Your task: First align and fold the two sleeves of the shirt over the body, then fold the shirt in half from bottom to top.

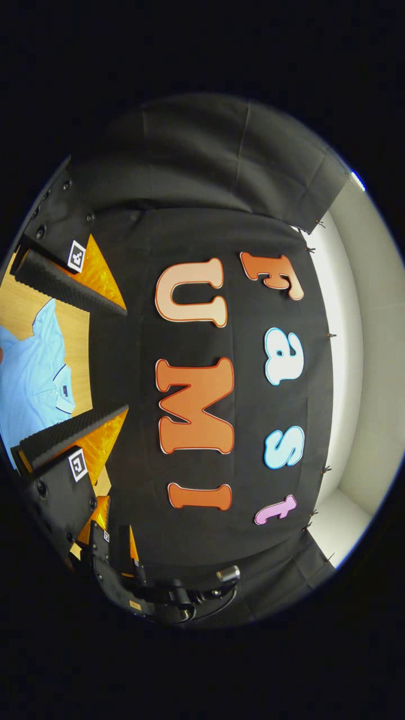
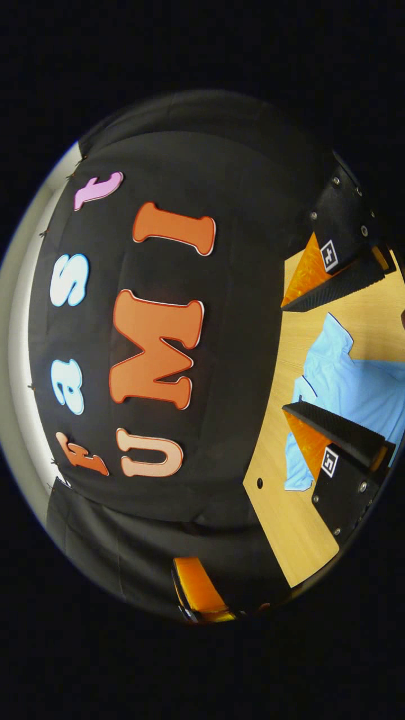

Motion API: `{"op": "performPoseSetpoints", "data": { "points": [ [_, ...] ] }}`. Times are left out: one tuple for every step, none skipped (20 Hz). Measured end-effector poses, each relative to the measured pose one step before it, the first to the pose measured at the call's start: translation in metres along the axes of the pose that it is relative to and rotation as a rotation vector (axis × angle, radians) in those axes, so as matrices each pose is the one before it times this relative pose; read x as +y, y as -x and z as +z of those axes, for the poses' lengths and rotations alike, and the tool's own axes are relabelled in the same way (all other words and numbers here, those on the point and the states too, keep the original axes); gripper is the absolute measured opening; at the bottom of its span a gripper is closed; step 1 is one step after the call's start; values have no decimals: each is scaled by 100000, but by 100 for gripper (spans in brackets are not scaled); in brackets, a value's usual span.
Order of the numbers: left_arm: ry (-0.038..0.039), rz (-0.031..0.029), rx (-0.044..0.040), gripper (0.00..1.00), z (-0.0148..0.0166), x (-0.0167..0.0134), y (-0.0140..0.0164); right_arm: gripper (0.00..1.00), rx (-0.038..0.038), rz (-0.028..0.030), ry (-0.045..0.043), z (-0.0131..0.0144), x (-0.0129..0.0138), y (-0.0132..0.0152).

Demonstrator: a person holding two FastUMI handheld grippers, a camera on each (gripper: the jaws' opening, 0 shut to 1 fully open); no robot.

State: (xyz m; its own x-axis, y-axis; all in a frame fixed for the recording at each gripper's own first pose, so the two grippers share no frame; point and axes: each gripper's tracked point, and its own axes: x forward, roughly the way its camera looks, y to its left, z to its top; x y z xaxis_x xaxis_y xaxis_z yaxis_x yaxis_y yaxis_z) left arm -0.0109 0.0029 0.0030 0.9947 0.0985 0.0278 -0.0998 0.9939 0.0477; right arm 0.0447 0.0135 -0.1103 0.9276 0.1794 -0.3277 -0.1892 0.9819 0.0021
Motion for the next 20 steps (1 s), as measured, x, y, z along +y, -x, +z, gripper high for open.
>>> {"op": "performPoseSetpoints", "data": {
  "points": [
    [-939, 1543, -26, 98, 40, 79, 10, 96, 2026, 167, -426, -591, -369, -919],
    [-979, 1512, -82, 98, 110, -15, 90, 97, 1730, 90, 140, -553, -482, -831],
    [-933, 2369, -55, 98, -85, 126, 39, 97, 1652, -81, 279, -511, -540, -858],
    [-604, 2276, -923, 98, 431, 231, 103, 97, 1489, -25, 119, -344, -530, -738],
    [-223, 1338, -1323, 99, 408, -49, 209, 97, 1991, 206, -306, -535, -454, -879],
    [-470, 624, -1153, 98, 480, -279, 79, 97, 2409, 210, -989, -720, -521, -905],
    [-766, 1194, -1273, 99, 419, 82, 80, 97, 2814, 445, -1251, -666, -387, -922],
    [-652, 842, -913, 98, 311, -71, 21, 97, 3431, 797, -1812, -767, -255, -849],
    [-339, 634, -173, 99, 105, -111, -46, 97, 3803, 939, -2163, -733, -188, -841],
    [-313, 532, 257, 99, 74, -109, -10, 94, 2488, 90, -1916, -406, -423, -811],
    [-284, 836, 186, 99, -20, 106, -75, 92, 2403, 236, -1083, -370, -225, -742],
    [-363, 182, 390, 100, 10, -36, -49, 90, 2269, -445, -490, -392, -123, -658],
    [-364, -33, 361, 100, -379, 65, -255, 90, 1801, -415, -282, -361, -196, -740],
    [-412, -340, 454, 100, -125, -125, -392, 91, 2123, -898, -407, -338, -256, -643],
    [-314, -510, 319, 100, -489, 3, -649, 90, 2671, -491, -623, -465, -46, -751],
    [-395, 381, -373, 100, -118, 263, -608, 90, 3425, -514, -1346, -595, -42, -656],
    [-308, 202, -1004, 100, 2, 386, -795, 90, 4627, -60, -2834, -630, -30, -708],
    [-255, -861, -670, 100, -101, 94, -859, 90, 4279, -578, -3059, -790, -46, -536],
    [-382, -636, -781, 100, -384, 75, -917, 90, 3386, -855, -2319, -353, -148, -828],
    [280, -1668, -422, 100, -311, -168, -1020, 88, 3220, -1000, -1163, -410, -50, -1215]
  ]
}}
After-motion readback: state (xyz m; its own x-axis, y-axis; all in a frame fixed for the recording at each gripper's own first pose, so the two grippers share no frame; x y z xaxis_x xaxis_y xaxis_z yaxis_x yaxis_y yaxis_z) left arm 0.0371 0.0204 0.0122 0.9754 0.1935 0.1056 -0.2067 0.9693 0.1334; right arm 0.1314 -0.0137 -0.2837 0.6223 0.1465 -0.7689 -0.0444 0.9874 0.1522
